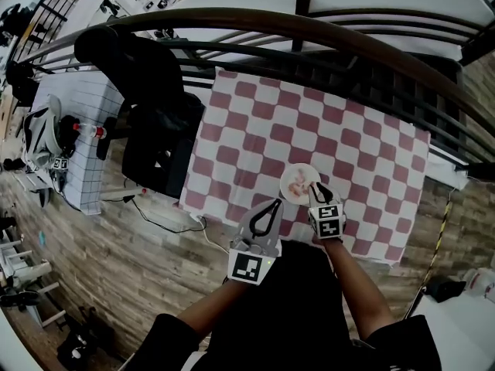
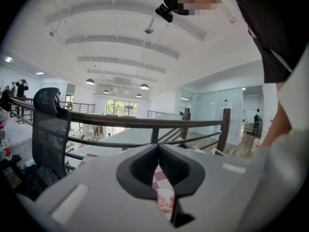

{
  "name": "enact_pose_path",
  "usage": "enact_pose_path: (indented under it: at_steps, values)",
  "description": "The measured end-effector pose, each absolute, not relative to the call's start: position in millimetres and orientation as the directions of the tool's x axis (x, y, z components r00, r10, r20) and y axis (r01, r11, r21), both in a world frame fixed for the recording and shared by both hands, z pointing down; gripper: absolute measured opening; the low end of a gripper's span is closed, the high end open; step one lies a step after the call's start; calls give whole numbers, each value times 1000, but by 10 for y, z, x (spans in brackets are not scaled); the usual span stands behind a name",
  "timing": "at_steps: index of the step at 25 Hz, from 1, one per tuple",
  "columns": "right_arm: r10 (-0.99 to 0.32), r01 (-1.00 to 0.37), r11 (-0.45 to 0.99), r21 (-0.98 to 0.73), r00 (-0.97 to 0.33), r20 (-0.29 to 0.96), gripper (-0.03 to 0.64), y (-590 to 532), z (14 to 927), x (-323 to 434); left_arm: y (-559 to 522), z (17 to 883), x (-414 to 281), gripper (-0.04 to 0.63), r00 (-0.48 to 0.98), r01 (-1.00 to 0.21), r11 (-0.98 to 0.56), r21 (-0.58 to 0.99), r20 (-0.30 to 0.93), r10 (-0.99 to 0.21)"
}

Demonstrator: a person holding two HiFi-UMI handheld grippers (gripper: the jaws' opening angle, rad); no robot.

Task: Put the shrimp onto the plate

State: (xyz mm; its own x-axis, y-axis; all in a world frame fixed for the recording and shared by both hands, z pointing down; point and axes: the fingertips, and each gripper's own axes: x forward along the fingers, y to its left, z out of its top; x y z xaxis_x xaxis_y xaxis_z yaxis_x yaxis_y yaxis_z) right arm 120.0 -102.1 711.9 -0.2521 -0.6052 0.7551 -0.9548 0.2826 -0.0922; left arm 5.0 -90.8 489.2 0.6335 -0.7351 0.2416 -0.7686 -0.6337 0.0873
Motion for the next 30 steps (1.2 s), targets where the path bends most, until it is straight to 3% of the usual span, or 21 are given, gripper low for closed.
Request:
enact_pose_path:
  at_steps: [30]
  values:
    - [-942, -991, 107, -82, -127, 310, 0, -788, 4577, 1277, -843, 4248, 619, 8, 786, -618, -783, 71, 64, -614]
